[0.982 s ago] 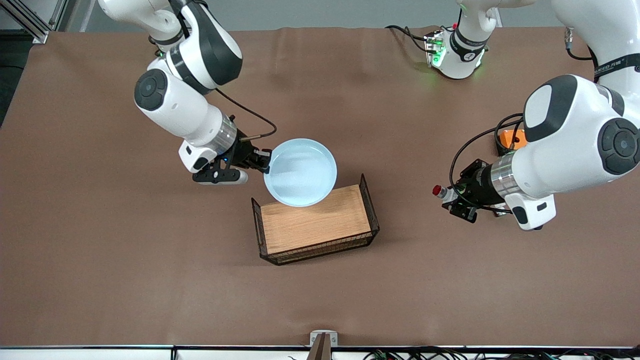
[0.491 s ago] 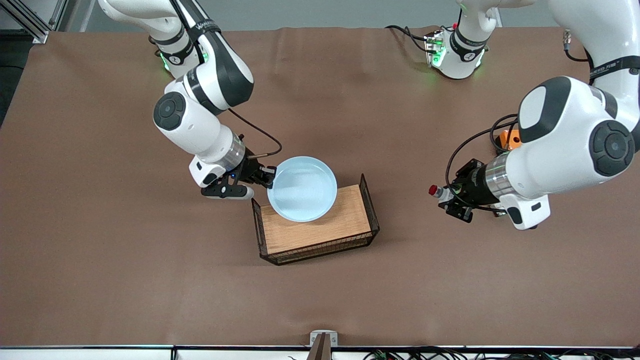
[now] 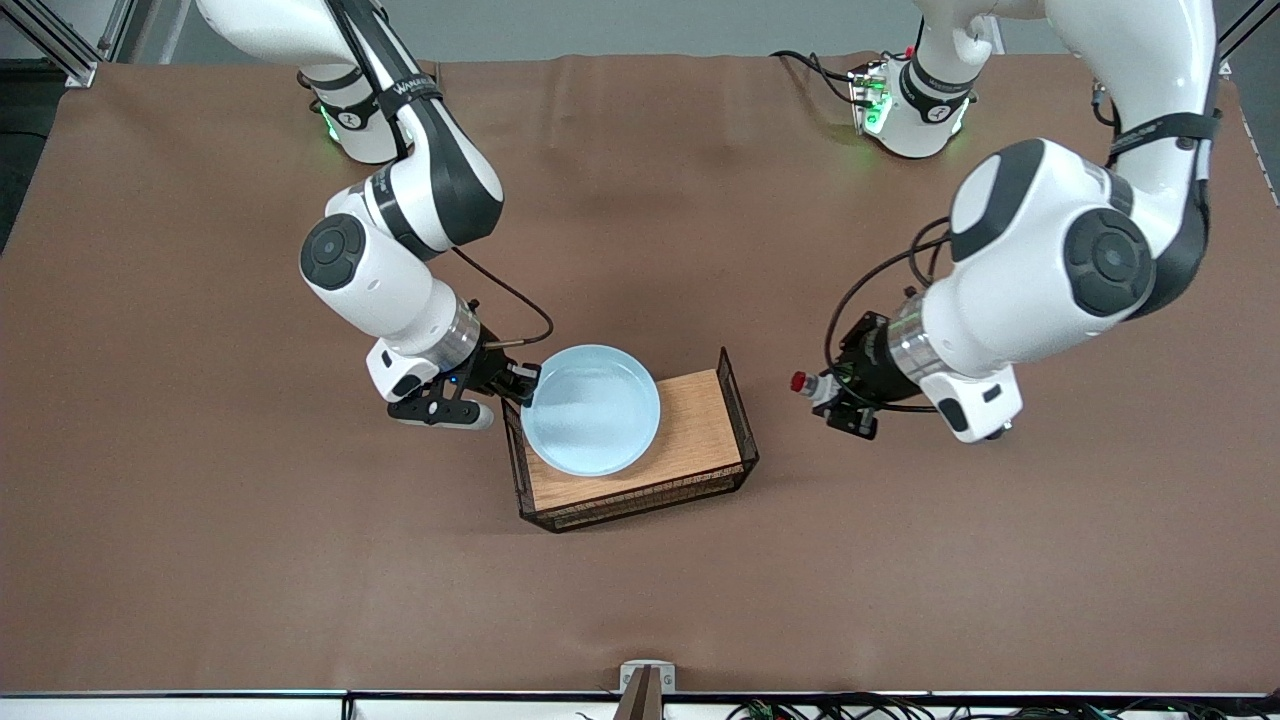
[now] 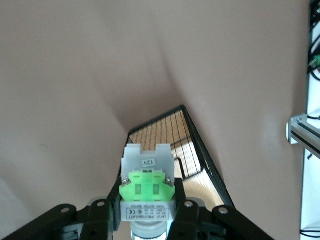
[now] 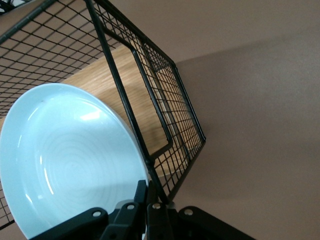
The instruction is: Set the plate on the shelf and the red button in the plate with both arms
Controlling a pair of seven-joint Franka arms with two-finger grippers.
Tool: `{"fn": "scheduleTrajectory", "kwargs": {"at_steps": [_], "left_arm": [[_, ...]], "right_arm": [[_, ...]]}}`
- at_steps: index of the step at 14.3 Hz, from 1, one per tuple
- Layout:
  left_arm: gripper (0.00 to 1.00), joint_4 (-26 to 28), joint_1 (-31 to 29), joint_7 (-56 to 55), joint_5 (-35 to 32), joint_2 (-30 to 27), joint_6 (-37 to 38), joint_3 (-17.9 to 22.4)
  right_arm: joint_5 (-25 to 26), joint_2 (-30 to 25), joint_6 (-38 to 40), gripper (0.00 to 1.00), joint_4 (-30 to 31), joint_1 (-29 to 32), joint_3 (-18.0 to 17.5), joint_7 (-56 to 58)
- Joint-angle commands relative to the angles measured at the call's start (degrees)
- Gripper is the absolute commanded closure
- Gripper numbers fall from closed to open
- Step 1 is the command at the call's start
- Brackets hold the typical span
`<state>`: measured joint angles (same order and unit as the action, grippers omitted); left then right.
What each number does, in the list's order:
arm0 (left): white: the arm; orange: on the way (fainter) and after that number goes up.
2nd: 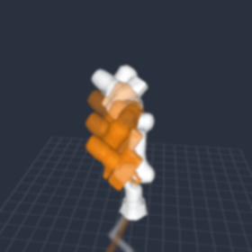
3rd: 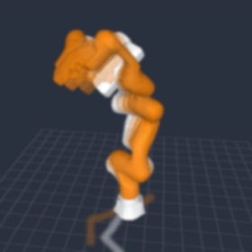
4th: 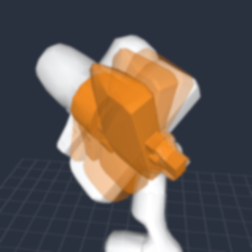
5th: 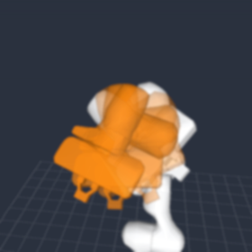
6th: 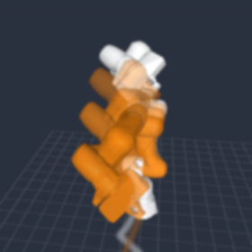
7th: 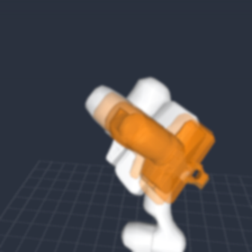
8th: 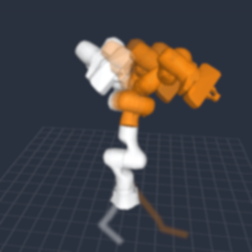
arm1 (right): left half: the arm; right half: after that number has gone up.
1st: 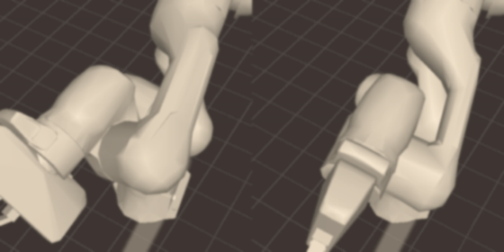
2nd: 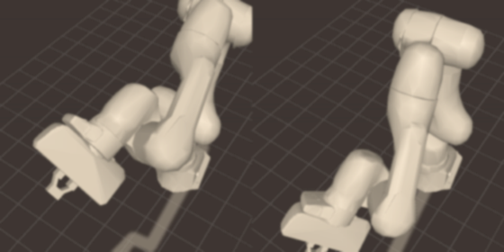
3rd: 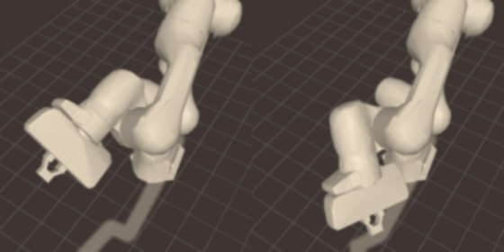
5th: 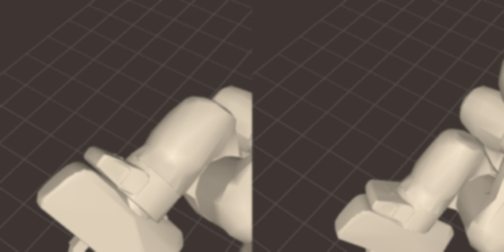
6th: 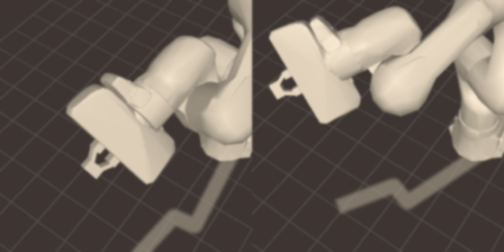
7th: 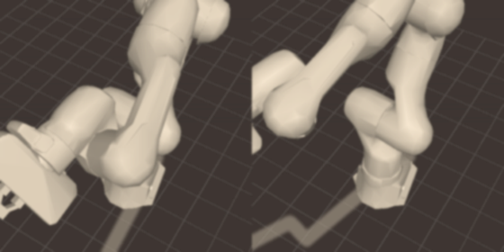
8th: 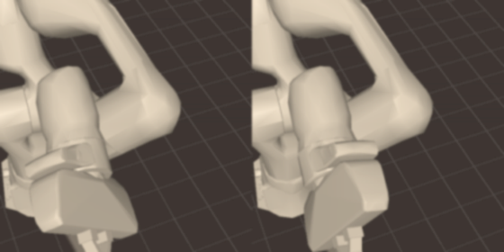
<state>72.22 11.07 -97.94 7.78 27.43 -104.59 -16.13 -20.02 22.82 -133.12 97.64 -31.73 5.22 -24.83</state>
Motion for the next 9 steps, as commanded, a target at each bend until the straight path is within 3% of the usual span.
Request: {"fn": "scheduleTrajectory", "kwargs": {"at_steps": [1, 4, 9], "left_arm": [[1.00, -3.7, 8.7, -3.0, -0.3, 2.2, -0.3, 7.3], [1.00, -4.4, 16.4, -4.2, -0.1, 2.8, -1.0, 14.6], [1.00, -4.4, 17.3, -5.1, -0.1, 2.8, -1.0, 15.0]], "right_arm": [[0.9, 3.2, -1.4, 0.99, -3.0, -1.4, 1.9, -0.7], [0.9, 5.1, -4.2, 0.98, -3.0, -3.4, 3.5, -0.7], [0.9, 6.3, -6.5, 0.95, -3.1, -5.0, 5.1, -0.6]]}}
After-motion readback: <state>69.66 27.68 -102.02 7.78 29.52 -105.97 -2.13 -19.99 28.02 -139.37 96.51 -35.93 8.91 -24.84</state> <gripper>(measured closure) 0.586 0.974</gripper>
